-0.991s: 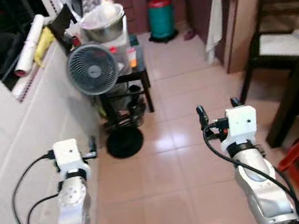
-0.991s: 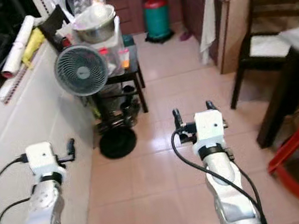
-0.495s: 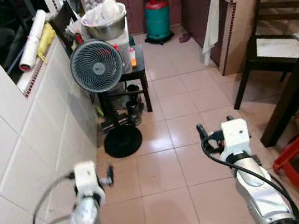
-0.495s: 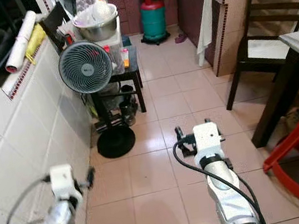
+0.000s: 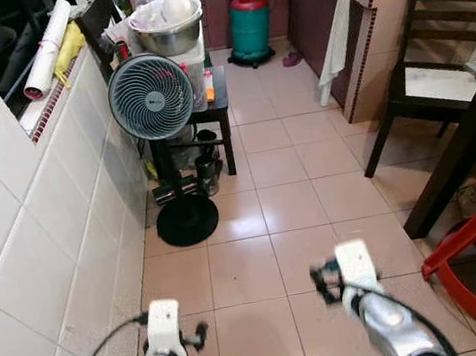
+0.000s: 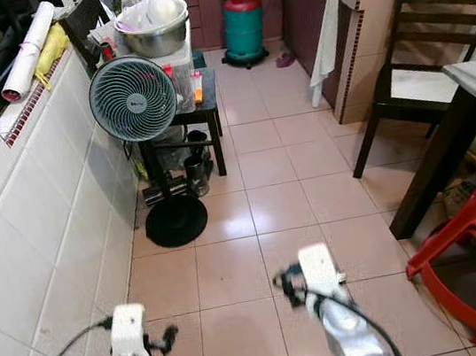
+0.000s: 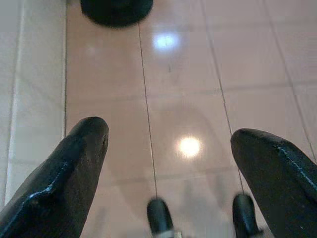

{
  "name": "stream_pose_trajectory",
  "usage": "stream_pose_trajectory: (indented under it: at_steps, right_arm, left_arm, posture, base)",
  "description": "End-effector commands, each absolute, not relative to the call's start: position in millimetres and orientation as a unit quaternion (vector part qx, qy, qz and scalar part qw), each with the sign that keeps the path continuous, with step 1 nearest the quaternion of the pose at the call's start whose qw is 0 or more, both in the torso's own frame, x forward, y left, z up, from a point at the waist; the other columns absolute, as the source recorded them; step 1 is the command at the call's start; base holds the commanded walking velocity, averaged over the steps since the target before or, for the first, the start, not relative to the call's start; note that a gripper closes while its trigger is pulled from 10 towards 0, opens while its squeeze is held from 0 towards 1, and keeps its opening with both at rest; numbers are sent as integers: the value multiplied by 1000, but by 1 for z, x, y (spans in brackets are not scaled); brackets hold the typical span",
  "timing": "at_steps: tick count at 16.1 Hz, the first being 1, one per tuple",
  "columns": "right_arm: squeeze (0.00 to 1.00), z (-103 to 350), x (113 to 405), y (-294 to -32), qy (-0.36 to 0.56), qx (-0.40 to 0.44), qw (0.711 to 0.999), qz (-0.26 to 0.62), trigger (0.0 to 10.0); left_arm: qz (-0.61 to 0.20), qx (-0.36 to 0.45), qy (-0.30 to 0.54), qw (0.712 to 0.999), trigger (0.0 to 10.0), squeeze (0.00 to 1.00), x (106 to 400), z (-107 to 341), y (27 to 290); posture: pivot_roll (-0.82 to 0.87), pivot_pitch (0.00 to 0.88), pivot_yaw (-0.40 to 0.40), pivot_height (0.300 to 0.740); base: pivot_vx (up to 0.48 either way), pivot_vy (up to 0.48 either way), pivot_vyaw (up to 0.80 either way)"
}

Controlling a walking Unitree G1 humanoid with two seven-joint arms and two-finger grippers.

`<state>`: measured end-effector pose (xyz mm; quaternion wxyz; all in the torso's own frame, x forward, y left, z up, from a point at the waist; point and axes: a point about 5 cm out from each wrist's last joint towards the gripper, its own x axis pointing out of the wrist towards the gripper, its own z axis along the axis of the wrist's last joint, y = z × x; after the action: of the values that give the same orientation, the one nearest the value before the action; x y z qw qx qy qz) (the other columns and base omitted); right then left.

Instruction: Setting the table

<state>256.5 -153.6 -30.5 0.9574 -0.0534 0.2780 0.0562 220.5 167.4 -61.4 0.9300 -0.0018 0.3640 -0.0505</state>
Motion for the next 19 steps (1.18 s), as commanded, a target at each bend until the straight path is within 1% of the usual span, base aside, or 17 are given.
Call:
stream_pose_trajectory:
  at_steps: [1,5,8,11,13,19]
  right_arm:
    - [0,-36,254,-154,301,-45,951,50,10000]
    - [0,-65,220,-161,401,3,916,7,10000]
    - [0,-68,216,-165,409,15,912,-3,10000]
    - [0,-69,213,-168,414,3,910,6,10000]
    - [0,-72,209,-169,420,-3,907,11,10000]
    - [0,-75,204,-168,431,-9,902,15,10000]
  left_arm:
    - [-49,0,383,923,10000,0,216,-65,168]
    - [-71,26,431,899,10000,0,200,-76,171]
    - [-52,12,447,893,10000,0,197,-77,179]
    - [-56,14,451,891,10000,0,195,-78,180]
    - [-60,16,459,886,10000,0,191,-81,176]
    - [-61,16,472,879,10000,0,184,-85,172]
  posture:
    - [-12,0,-32,740]
    - [-39,0,8,740]
    - [-54,0,31,740]
    - [-59,0,36,740]
    - [-64,0,36,740]
    - [-65,0,34,740]
  base:
    - [0,0,0]
    - [0,0,0]
    - [0,0,0]
    - [0,0,0]
    - [264,0,0]
    - [315,0,568]
